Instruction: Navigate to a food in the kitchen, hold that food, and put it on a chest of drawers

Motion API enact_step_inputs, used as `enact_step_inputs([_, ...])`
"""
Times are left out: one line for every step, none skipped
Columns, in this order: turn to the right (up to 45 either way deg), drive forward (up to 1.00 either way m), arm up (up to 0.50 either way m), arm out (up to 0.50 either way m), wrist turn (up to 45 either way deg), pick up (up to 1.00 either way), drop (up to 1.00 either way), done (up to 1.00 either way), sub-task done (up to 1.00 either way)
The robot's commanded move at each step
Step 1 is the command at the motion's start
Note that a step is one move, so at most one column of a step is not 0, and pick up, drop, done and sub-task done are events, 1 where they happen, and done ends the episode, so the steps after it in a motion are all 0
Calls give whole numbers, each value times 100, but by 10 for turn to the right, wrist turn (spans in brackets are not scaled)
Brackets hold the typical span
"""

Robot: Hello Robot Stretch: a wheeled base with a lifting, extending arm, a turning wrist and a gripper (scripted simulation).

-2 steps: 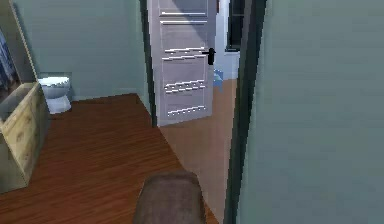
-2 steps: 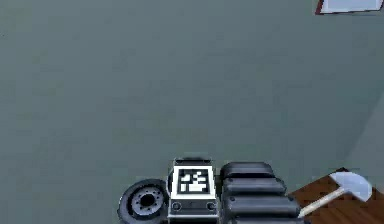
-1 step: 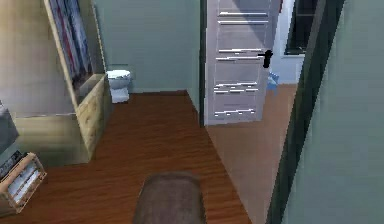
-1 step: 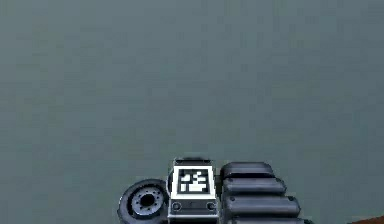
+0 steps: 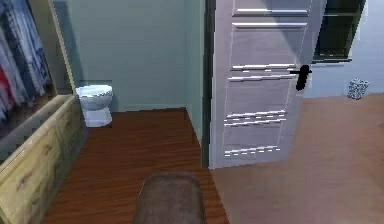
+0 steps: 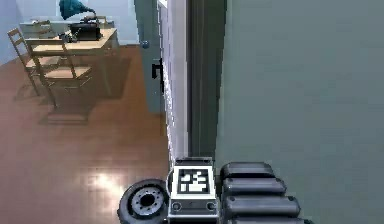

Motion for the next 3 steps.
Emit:
enact_step_inputs([0, 45, 0, 0, 0, 0, 0, 0, 0])
enact_step_inputs([450, 0, 0, 0, 0, 0, 0, 0, 0])
enact_step_inputs([120, 0, 0, 0, 0, 0, 0, 0, 0])
